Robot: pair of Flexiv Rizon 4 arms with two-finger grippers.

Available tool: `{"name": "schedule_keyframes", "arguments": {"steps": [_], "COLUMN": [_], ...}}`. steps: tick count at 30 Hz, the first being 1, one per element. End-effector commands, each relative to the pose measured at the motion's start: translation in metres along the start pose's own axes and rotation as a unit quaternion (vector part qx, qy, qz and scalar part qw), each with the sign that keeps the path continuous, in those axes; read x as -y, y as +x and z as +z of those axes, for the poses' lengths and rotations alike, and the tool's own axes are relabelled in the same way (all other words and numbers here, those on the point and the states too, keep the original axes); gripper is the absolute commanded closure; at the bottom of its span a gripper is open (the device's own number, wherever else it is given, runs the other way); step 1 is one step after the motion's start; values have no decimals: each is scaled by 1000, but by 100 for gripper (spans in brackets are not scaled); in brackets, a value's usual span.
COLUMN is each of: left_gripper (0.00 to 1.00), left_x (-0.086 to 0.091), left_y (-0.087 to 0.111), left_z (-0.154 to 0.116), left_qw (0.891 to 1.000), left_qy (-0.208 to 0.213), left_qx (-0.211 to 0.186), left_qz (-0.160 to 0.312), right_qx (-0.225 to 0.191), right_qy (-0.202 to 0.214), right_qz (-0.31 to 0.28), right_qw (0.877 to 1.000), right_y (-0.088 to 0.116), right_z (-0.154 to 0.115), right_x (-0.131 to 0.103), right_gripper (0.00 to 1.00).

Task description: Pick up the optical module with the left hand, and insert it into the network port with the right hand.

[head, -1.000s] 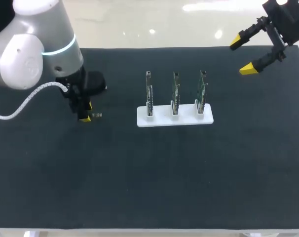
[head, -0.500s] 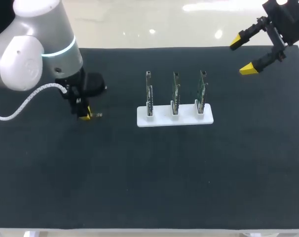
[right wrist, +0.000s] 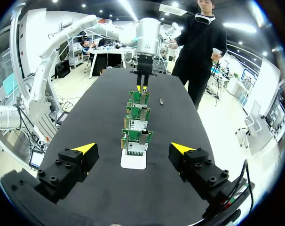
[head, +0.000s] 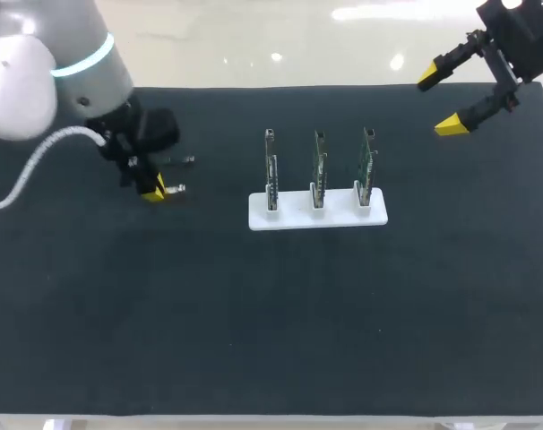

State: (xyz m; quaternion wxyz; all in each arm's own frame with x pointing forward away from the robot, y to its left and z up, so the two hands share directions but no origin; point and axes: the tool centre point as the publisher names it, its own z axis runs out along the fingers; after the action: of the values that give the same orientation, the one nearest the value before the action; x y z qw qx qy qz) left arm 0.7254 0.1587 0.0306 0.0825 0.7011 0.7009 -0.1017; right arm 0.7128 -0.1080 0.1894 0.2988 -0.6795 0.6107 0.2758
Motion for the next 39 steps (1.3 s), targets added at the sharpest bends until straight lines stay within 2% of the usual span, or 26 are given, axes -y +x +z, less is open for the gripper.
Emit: {"name": "schedule_keyframes", "arguments": {"steps": [1,7,10,14,19,37,39], "left_gripper": [100,100,100,100,100,100,100], "left_x": [8,14,18,22,25,25,26], "left_y": [3,-8,-15,-21,-33,-36,-35], "left_z": [-24,-48,-56,-71,-90,-93,-93], "left_qw": [999,993,990,979,966,965,948], "left_qy": [-4,7,13,11,17,20,20], "left_qx": [44,116,138,203,257,261,315], "left_qz": [8,22,24,30,19,13,31], "right_qx": [0,0,0,0,0,0,0], "right_qy": [0,0,0,0,0,0,0], "right_qz": [0,0,0,0,0,0,0], "right_qw": [1000,1000,1000,1000,1000,1000,1000], "right_y": [0,0,0,0,0,0,0], "right_z": [0,0,0,0,0,0,0], "right_x": [0,0,0,0,0,0,0], "right_gripper": [0,0,0,0,0,0,0]}}
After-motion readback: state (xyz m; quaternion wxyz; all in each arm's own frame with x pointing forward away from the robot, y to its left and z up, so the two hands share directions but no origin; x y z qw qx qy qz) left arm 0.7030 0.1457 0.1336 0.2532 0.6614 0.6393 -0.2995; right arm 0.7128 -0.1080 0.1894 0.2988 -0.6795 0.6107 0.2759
